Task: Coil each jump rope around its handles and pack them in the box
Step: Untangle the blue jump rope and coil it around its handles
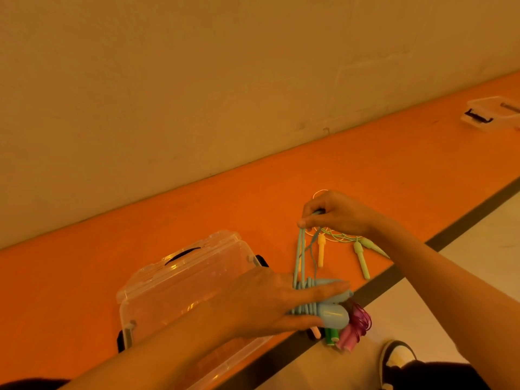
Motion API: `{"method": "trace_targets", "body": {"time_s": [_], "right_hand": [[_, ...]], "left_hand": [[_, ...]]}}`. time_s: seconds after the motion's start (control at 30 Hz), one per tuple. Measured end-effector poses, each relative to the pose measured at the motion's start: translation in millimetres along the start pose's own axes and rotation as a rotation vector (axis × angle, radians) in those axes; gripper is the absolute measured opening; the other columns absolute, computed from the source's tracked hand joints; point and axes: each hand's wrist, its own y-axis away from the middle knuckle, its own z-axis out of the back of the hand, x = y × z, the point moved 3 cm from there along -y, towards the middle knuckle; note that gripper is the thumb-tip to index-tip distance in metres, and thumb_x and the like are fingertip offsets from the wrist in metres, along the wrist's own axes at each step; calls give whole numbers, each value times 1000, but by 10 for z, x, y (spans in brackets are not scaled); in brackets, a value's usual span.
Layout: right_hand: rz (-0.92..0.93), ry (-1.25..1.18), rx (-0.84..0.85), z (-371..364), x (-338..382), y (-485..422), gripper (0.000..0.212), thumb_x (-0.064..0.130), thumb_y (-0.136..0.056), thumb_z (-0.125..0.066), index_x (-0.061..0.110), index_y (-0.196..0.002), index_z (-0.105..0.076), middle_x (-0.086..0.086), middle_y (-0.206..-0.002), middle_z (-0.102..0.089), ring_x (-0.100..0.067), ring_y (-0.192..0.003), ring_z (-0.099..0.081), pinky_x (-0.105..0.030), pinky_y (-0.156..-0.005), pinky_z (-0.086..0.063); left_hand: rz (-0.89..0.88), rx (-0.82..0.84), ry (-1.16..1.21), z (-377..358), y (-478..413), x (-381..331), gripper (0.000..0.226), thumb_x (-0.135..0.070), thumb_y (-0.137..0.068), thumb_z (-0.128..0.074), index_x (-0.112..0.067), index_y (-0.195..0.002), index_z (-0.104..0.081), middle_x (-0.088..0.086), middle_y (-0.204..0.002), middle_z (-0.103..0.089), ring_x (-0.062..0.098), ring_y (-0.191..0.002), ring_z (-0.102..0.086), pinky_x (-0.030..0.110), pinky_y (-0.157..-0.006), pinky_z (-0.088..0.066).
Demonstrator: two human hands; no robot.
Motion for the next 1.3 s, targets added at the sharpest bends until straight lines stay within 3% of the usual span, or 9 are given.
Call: {"method": "trace_targets", "body": {"time_s": [0.1, 0.2, 0.3, 0.47, 0.63, 0.87, 0.97, 1.07, 1.3], "right_hand": [[-41, -44, 10, 110, -119, 56, 26, 43, -79, -72, 17, -80, -76, -18, -79, -65, -28, -65, -52, -35, -59, -39], [-63, -53, -15, 95, -233, 97, 26, 41, -80, -71, 16, -82, -76, -17, -77, -66, -18, -64, -53, -38, -59, -40], [-56, -62, -27, 16, -279, 114, 24, 39, -83, -71, 16, -88, -76, -14, -81, -68, -30, -70, -57, -46, -63, -44], [-119, -191, -22, 170, -323, 253, 11, 26, -81, -75, 19, -90, -76, -11, -91, -71, -28, -77, -61, -38, -68, -49], [-182, -227, -73, 403, -362, 431, 15, 23, -87, -68, 13, -94, -76, 2, -76, -69, -8, -68, -57, -23, -60, -44], [-226, -220, -304, 513, -427, 409, 19, 37, -84, -68, 20, -88, -76, 4, -72, -64, -3, -65, -53, -25, -62, -41], [-278, -201, -284, 413, -508, 341, 24, 42, -77, -73, 19, -83, -77, -6, -78, -68, -13, -72, -56, -31, -66, -44], [-327, -185, -266, 280, -596, 280, 22, 39, -77, -79, 18, -80, -78, -20, -88, -67, -20, -75, -55, -38, -68, -42], [-354, -256, -239, 165, -732, 257, 10, 25, -81, -77, 17, -88, -78, -9, -92, -73, -21, -86, -65, -42, -82, -53]], "left_hand": [[34, -107, -22, 73, 32, 11, 60, -61, -100, -25, -54, -152, 5, -1, -97, -57, 10, -62, -50, 38, -58, -56], [80, -65, 14, 82, 91, 139, 59, -66, -96, -18, -65, -142, 20, 1, -97, -59, 15, -71, -57, 37, -65, -56], [147, -83, 23, 130, 125, 236, 60, -68, -94, -17, -68, -138, 23, -10, -92, -48, 14, -74, -57, 33, -67, -55], [261, -176, 2, 193, 163, 459, 62, -70, -91, -20, -69, -139, 20, -13, -90, -47, 3, -73, -48, 12, -58, -29], [251, -248, -28, 330, 206, 552, 64, -65, -95, -29, -62, -148, 8, -12, -81, -49, 1, -62, -41, 16, -55, -32], [74, -249, -168, 231, 137, 413, 66, -58, -97, -41, -46, -155, -12, -11, -83, -61, 3, -58, -53, 12, -46, -36], [-20, -263, -117, 211, 90, 315, 62, -54, -99, -44, -42, -155, -20, -11, -90, -61, 4, -55, -53, 14, -45, -42], [-110, -229, -89, 202, 42, 203, 61, -56, -103, -34, -45, -156, -7, -6, -91, -60, 8, -56, -54, 25, -45, -51], [-156, -275, -121, 253, 25, 135, 58, -53, -103, -39, -37, -155, -17, -2, -91, -60, 7, -57, -48, 27, -45, -49]]}}
